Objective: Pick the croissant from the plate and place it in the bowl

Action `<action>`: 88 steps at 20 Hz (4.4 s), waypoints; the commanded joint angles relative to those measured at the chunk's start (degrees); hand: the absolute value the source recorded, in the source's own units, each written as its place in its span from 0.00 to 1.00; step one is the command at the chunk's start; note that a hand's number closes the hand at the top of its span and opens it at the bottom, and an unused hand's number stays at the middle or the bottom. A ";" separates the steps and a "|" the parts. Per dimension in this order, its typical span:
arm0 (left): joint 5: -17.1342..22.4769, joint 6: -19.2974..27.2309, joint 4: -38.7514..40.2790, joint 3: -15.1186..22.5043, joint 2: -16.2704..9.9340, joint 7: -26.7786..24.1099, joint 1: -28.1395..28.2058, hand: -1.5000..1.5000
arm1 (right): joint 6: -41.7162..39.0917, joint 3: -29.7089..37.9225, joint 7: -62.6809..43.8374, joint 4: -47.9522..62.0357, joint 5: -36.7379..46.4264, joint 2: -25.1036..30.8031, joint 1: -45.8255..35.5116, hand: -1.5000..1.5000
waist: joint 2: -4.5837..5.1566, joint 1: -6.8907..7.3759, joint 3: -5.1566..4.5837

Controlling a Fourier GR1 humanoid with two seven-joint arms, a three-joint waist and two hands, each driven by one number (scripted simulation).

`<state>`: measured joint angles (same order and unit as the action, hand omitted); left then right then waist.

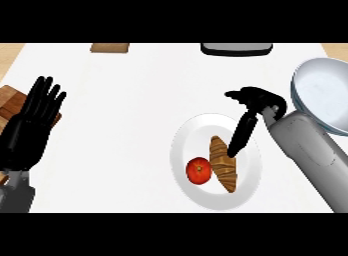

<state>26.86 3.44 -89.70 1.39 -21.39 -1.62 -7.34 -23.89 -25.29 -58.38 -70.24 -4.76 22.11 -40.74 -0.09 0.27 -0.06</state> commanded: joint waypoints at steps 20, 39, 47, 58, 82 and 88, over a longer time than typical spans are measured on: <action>-5.32 -1.40 -5.53 -3.00 4.64 4.00 2.48 0.50 | 3.38 -0.09 4.16 -8.32 23.20 -6.68 16.03 0.00 | 0.05 -0.09 0.06; -7.65 -6.54 0.07 -6.64 7.85 0.01 1.33 0.50 | -2.03 0.62 19.02 5.67 34.81 -9.86 16.41 1.00 | 0.14 -0.05 0.06; -7.11 -7.76 -2.18 -7.84 7.70 2.93 1.54 0.50 | -1.72 1.16 22.71 12.03 41.38 -13.80 10.63 1.00 | 0.15 0.19 0.06; -7.30 -5.70 -2.67 -9.31 7.07 4.72 1.09 0.50 | 6.41 -3.82 60.96 -19.17 45.41 17.02 31.41 1.00 | -0.44 -2.92 0.19; -9.37 -6.28 -5.40 -7.32 9.64 5.14 3.30 0.50 | 8.95 42.33 55.86 -25.88 27.30 27.55 32.47 1.00 | 0.09 0.23 0.06; -9.25 -5.81 -4.90 -7.53 9.40 7.48 -0.67 0.50 | 12.83 41.28 64.81 -5.38 30.56 26.26 22.02 1.00 | 0.27 0.67 0.10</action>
<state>18.16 -3.29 -92.43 -7.02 -12.73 4.27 -8.03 -12.66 15.07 0.79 -86.29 24.73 48.78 -14.07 0.14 0.66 0.00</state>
